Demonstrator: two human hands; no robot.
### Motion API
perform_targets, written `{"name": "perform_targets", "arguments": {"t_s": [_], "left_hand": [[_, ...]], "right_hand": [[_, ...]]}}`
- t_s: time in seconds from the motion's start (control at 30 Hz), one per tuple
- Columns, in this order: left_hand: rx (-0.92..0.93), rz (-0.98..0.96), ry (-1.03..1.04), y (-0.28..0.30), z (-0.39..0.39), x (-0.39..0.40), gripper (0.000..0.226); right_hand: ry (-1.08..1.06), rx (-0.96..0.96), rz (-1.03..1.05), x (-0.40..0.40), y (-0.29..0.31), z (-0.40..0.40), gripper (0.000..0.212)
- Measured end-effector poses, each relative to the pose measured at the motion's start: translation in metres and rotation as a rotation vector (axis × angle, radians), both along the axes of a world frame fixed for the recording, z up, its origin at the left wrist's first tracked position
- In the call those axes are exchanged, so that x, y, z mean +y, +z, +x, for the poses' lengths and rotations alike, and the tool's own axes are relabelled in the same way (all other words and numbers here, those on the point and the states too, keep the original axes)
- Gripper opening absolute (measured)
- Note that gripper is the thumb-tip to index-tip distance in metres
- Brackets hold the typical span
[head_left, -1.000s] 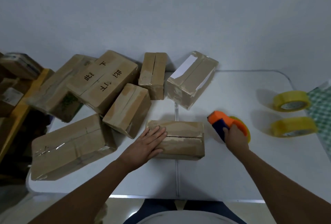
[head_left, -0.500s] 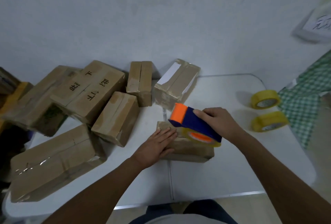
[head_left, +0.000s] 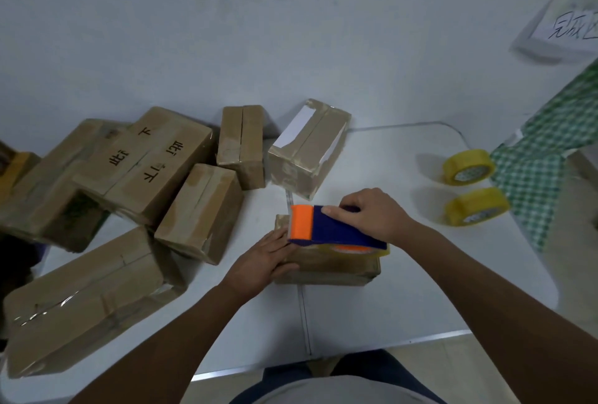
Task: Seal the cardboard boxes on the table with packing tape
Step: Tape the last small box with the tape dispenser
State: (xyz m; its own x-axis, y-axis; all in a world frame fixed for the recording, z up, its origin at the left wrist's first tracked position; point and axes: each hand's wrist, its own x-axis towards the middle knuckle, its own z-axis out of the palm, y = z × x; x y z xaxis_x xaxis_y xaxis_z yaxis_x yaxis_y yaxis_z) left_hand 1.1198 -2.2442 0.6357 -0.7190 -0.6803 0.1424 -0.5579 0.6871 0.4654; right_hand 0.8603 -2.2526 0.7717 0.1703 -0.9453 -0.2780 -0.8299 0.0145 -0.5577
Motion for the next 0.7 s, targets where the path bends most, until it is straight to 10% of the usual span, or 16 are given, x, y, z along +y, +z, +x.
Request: {"name": "perform_targets", "arguments": {"t_s": [0.37, 0.57, 0.7], "left_hand": [[0.11, 0.262, 0.123, 0.033, 0.0, -0.001, 0.024], [0.791, 1.368, 0.841, 0.087, -0.018, -0.003, 0.027], [0.833, 1.526, 0.816, 0.099, -0.024, -0.001, 0.027]], "right_hand": [[0.002, 0.084, 0.006, -0.003, -0.009, 0.008, 0.052], [-0.016, 0.078, 0.037, -0.004, -0.008, 0.008, 0.054], [-0.009, 0.105, 0.046, -0.006, -0.005, 0.01, 0.055]]}}
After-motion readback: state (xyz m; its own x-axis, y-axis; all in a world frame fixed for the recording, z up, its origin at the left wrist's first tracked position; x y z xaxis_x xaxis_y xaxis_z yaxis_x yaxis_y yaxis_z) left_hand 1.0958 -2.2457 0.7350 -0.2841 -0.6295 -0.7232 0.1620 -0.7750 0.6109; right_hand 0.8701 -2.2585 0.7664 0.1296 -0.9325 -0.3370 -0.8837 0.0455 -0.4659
